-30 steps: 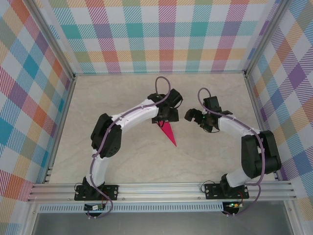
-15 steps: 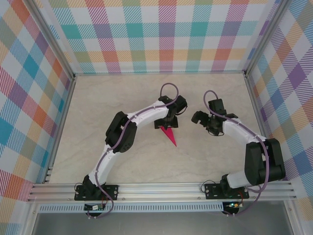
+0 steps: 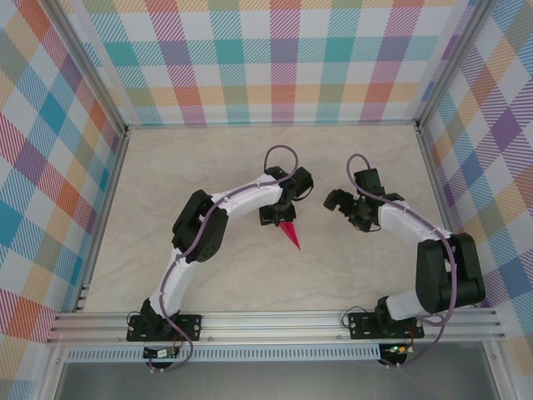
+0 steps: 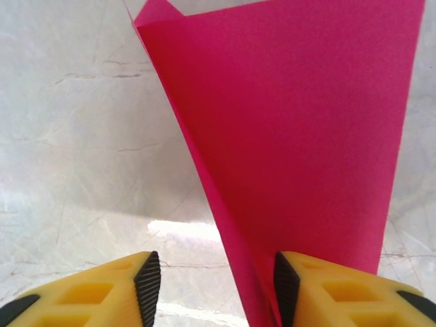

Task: Fold a paper plane with a square sheet of paper (pick it up from the middle)
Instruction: Turn over a paper plane at the center of the table.

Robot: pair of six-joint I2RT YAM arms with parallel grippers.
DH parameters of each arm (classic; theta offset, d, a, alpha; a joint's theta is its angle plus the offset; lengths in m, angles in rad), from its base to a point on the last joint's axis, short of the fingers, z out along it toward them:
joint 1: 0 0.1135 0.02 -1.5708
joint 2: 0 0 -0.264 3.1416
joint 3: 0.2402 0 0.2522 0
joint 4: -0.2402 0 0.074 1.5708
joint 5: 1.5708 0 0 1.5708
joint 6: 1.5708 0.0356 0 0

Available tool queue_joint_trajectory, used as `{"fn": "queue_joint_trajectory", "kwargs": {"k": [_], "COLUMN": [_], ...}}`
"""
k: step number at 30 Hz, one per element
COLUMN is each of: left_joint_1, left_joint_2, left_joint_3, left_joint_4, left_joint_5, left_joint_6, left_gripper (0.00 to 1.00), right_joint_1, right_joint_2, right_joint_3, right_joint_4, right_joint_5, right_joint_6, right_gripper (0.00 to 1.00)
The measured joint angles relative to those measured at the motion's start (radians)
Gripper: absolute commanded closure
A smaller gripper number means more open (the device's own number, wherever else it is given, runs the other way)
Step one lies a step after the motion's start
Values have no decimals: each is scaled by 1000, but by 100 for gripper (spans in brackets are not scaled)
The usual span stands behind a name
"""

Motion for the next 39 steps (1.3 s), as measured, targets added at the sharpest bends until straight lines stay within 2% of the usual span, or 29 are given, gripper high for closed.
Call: {"fn": "queue_joint_trajectory", "kwargs": {"k": [3,7,8,13,17,22,25,31,39], "left_joint_1": [0,0,0,5,7,41,78,134,146], "left_joint_2": [-24,-44,-48,-67,-140,-312,-363,-373,-372], "left_joint_3": [-22,-52,-58,-76,-127,-280,-360,-539,-653], "left_joint_4": [17,51,60,106,185,406,547,794,979], "left_joint_5": [-3,-19,-19,-16,14,173,278,444,491], "left_joint_6": [-22,-47,-42,-24,24,117,150,134,97], "left_gripper": [68,93,95,97,97,97,98,98,99], "right_joint_1": [0,0,0,0,0,0,-1,0,32], "right_joint_2": [11,18,18,18,18,11,-12,-45,-43], "right_joint_3": [0,0,0,0,0,0,0,0,-2], "right_joint_4": [1,2,2,20,33,61,79,140,174], "right_joint_5": [-16,-32,-36,-72,-113,-157,-195,-309,-385], "right_joint_6": [5,14,15,15,11,7,7,8,-10], "right_gripper": [1,1,1,2,4,4,7,18,39]}}
